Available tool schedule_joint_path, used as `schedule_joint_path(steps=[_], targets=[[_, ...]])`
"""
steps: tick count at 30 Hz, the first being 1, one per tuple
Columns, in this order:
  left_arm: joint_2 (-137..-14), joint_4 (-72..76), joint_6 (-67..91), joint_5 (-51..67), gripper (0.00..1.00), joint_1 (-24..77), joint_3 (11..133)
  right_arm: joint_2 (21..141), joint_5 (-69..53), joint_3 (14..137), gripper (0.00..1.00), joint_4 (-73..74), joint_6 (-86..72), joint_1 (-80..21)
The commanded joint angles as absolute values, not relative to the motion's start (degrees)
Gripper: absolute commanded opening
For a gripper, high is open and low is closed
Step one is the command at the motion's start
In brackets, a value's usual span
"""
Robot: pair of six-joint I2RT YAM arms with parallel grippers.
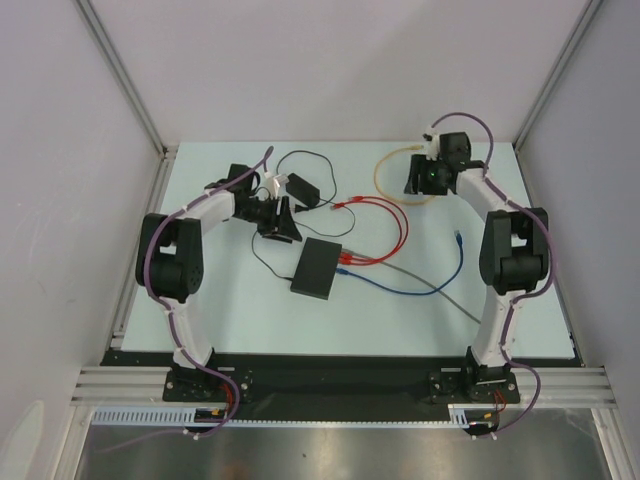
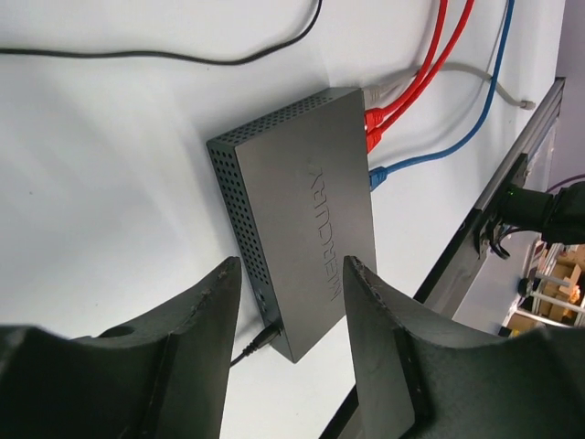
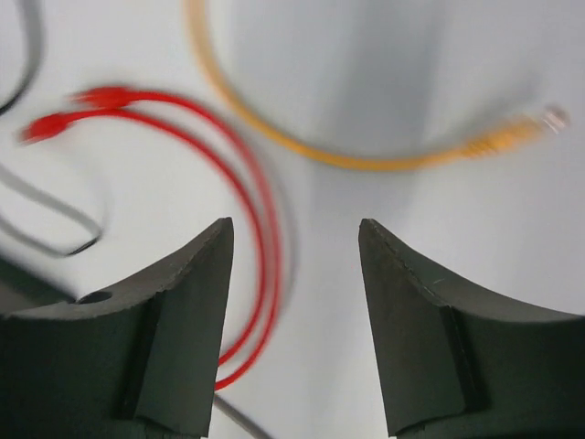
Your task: Insert the plug into the switch port
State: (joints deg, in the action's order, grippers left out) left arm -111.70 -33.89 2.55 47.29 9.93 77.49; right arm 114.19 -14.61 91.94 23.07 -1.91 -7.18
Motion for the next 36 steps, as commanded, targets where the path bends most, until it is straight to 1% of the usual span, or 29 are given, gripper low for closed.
schedule_joint_path(steps=[1,5,6,8,9,11,15,20,23,24,25,27,30,31,34,35,36], targets=[[-107.93,-29.37,4.74,49.83,0.54,10.02,78.67,115.66,-7.48,89.57,0.61,20.58,-13.16,-3.26],[-108.28,-28.65,5.71,50.71,0.54,9.76,78.4,117.24,-4.84,89.03,0.59,18.81,-18.96,-0.53],[-108.37,-28.65,5.71,50.71,0.54,9.76,78.49,117.77,-3.96,89.03,0.56,18.9,-19.85,-0.44],[-108.63,-28.39,5.89,50.8,0.54,9.58,78.49,119.0,-2.29,89.03,0.55,18.03,-21.35,-0.44],[-108.81,-28.3,6.24,50.89,0.55,9.49,78.49,119.61,-2.46,88.95,0.55,17.41,-21.71,1.13],[-109.33,-27.95,6.85,51.24,0.55,9.32,78.84,121.19,-3.42,89.03,0.54,15.13,-22.93,1.49],[-110.21,-27.07,8.52,51.68,0.55,9.14,79.19,125.76,-6.06,92.19,0.54,15.46,-27.76,2.81],[-110.21,-26.72,8.88,51.59,0.55,8.88,79.28,128.05,-6.5,92.28,0.52,11.0,-29.97,3.25],[-109.95,-26.81,8.96,51.59,0.55,8.7,79.45,129.2,-7.99,92.81,0.41,9.06,-30.94,3.25],[-109.95,-26.89,8.96,51.5,0.55,8.7,79.54,129.46,-8.43,92.99,0.26,8.7,-31.11,3.25],[-109.86,-27.42,9.05,51.59,0.55,8.7,80.15,129.64,-9.92,93.6,0.16,8.7,-31.2,3.34],[-109.43,-27.68,8.88,51.68,0.55,8.61,80.68,129.11,-12.12,94.48,0.0,9.4,-31.03,3.87],[-107.93,-27.51,8.96,52.03,0.56,8.61,81.47,124.99,-13.62,94.48,0.0,10.1,-29.19,5.44],[-107.32,-26.9,8.96,52.38,0.56,8.61,81.74,121.59,-14.23,94.66,0.0,10.46,-27.61,5.8],[-105.38,-26.8,7.39,52.91,0.57,8.79,83.92,115.34,-15.12,95.71,0.0,12.12,-18.49,6.94],[-105.03,-27.15,6.43,53.0,0.57,8.88,84.72,111.31,-15.29,97.11,0.0,13.96,-15.59,7.03],[-103.99,-27.51,4.59,52.91,0.58,9.05,85.68,108.92,-15.47,97.64,0.0,15.02,-8.25,7.03]])
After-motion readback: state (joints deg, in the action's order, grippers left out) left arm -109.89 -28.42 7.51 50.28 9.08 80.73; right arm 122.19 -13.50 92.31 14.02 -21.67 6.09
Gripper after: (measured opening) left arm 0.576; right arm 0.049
